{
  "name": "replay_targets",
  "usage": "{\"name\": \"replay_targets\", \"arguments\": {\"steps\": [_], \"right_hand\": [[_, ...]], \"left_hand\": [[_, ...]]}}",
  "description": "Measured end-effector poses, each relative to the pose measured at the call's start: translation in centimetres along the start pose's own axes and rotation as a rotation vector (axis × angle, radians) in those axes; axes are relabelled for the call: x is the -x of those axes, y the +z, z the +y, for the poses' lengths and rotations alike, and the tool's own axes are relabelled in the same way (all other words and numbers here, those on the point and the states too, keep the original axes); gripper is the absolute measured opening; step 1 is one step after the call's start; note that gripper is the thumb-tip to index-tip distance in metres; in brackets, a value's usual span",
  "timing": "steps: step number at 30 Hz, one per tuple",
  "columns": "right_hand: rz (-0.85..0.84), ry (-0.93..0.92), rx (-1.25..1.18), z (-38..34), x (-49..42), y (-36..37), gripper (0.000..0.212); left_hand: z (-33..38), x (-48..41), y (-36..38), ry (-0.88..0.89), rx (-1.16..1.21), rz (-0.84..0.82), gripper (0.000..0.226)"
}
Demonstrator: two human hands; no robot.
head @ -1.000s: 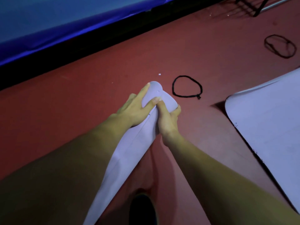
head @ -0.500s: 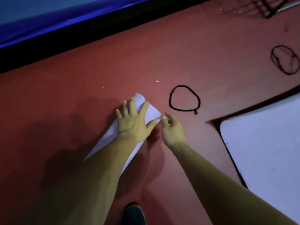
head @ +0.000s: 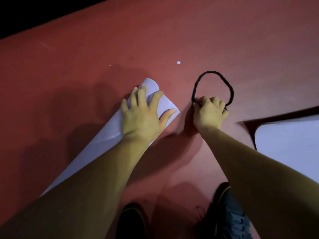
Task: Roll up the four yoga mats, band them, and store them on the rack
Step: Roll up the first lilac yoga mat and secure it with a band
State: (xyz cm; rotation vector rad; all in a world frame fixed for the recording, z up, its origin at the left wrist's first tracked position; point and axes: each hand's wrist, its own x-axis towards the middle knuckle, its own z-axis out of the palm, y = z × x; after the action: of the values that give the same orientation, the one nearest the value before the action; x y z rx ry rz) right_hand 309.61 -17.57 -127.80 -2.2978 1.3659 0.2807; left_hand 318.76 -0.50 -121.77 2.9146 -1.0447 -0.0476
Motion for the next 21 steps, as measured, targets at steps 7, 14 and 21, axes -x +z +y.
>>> {"name": "replay_targets", "arguments": {"steps": [7,14,21], "right_hand": [[0.086,-0.137,-0.597,-2.6,6.7,-1.5,0.013],[-0.118,-0.102,-0.842,-5.1,11.0,-0.8,0.009],[-0.275,0.294,-1.059,-7.5,9.8,1.1,0.024]], "left_hand": [[0.2,0.2,-0.9,-0.054,0.095,-0.055,0.075],[-2.5,-1.3,-2.4,-0.281,0.850,-0.083,0.022],[-4.3,-1.0,-1.8,-0.199,0.467,-0.399,0.076]]}}
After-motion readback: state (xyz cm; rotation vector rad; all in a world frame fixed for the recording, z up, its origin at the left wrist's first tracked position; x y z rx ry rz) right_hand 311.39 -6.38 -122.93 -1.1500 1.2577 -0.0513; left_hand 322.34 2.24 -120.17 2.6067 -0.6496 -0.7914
